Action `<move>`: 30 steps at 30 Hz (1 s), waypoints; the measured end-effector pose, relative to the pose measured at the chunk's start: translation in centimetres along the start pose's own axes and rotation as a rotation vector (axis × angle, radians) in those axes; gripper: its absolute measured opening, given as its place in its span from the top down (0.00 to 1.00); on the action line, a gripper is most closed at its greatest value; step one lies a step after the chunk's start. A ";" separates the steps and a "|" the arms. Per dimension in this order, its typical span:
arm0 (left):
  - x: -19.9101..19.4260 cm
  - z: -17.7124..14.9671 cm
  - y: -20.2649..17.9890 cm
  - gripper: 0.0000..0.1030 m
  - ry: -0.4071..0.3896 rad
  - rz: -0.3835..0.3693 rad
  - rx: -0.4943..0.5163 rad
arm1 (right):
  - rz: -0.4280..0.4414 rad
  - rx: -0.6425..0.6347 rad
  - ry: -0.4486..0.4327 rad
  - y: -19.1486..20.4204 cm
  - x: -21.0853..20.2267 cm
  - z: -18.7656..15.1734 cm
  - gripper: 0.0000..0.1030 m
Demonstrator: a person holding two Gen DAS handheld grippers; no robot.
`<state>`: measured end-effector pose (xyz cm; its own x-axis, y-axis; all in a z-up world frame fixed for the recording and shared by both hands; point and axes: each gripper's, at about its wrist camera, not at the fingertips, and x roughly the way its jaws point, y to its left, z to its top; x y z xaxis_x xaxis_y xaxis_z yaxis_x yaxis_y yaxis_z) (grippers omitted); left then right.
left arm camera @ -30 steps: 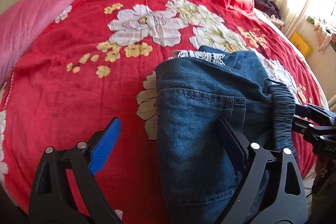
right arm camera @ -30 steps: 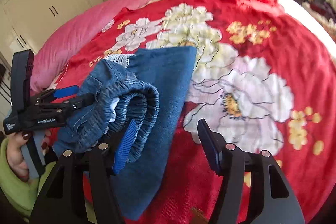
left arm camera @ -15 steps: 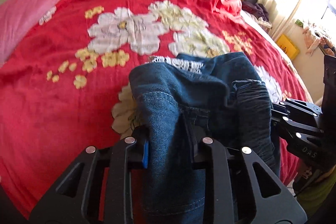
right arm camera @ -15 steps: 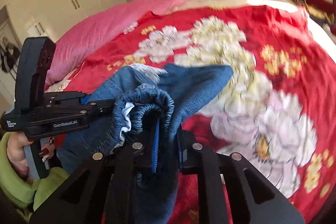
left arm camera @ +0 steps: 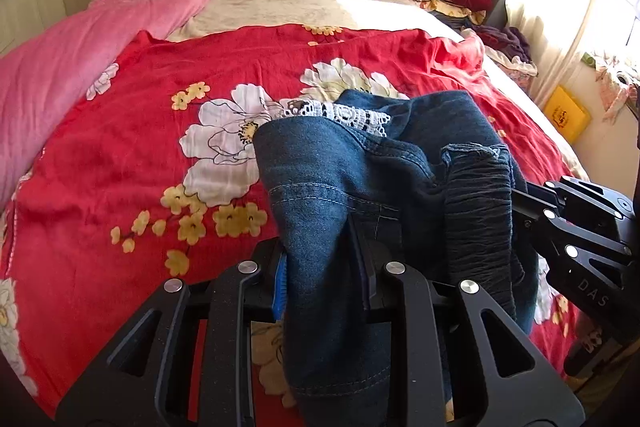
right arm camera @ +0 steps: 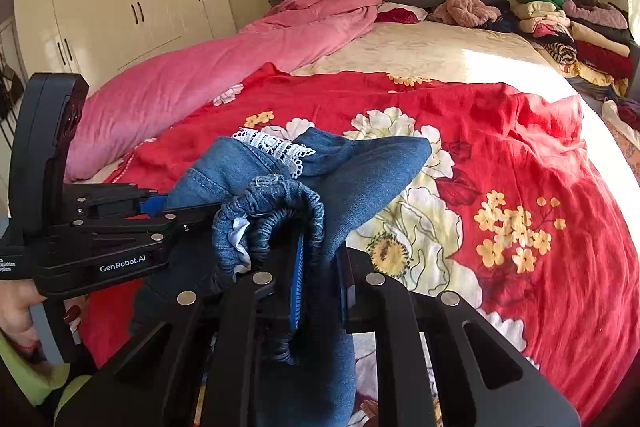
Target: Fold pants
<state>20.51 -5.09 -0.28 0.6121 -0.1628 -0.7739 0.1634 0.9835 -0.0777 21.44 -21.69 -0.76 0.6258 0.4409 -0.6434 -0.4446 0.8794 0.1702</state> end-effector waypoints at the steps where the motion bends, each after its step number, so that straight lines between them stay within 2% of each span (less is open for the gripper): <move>1: 0.4 -0.1 0.1 0.80 0.004 0.008 -0.002 | -0.008 0.005 0.009 -0.2 0.4 -0.1 0.87; 4: 2.0 -0.6 0.4 0.75 0.036 0.038 -0.002 | -0.025 0.057 0.067 -1.6 2.0 -0.9 0.84; 5: 2.4 -0.8 0.5 0.70 0.048 0.053 0.001 | -0.039 0.075 0.082 -2.1 2.4 -1.3 0.83; 8: 3.0 -1.3 1.0 0.57 0.057 0.067 -0.009 | -0.063 0.117 0.112 -3.3 3.0 -2.4 0.67; 9: 3.0 -1.4 1.1 0.55 0.059 0.072 -0.012 | -0.073 0.131 0.116 -3.6 3.0 -2.7 0.59; 10: 3.0 -1.5 1.2 0.53 0.058 0.074 -0.012 | -0.076 0.140 0.117 -3.9 3.0 -3.0 0.55; 13: 3.0 -1.5 1.3 0.51 0.055 0.075 -0.010 | -0.090 0.157 0.125 -4.3 3.0 -3.3 0.48; 16: 2.8 -1.8 1.3 0.48 0.054 0.079 -0.006 | -0.103 0.154 0.125 -4.2 2.9 -3.4 0.48; 19: 2.5 -1.9 1.3 0.43 0.050 0.084 -0.007 | -0.120 0.146 0.111 -4.0 2.3 -3.5 0.47; 20: 2.3 -1.9 1.4 0.42 0.048 0.085 -0.010 | -0.128 0.142 0.106 -3.9 2.0 -3.5 0.44; 21: 2.2 -1.9 1.4 0.41 0.047 0.085 -0.010 | -0.131 0.141 0.098 -3.8 1.7 -3.6 0.33; 22: 2.0 -2.0 1.4 0.38 0.047 0.088 -0.010 | -0.137 0.140 0.087 -3.7 1.2 -3.6 0.29; 24: 1.4 -2.1 1.4 0.34 0.038 0.093 -0.013 | -0.149 0.130 0.062 -3.4 0.1 -3.7 0.24; 30: -1.5 -3.2 1.1 0.14 -0.015 0.090 -0.008 | -0.189 0.072 -0.034 -1.7 -4.0 -4.2 0.24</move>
<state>17.31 -3.51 -1.16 0.6353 -0.0748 -0.7686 0.1011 0.9948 -0.0132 17.00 -25.69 -1.58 0.7154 0.2713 -0.6438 -0.2709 0.9571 0.1023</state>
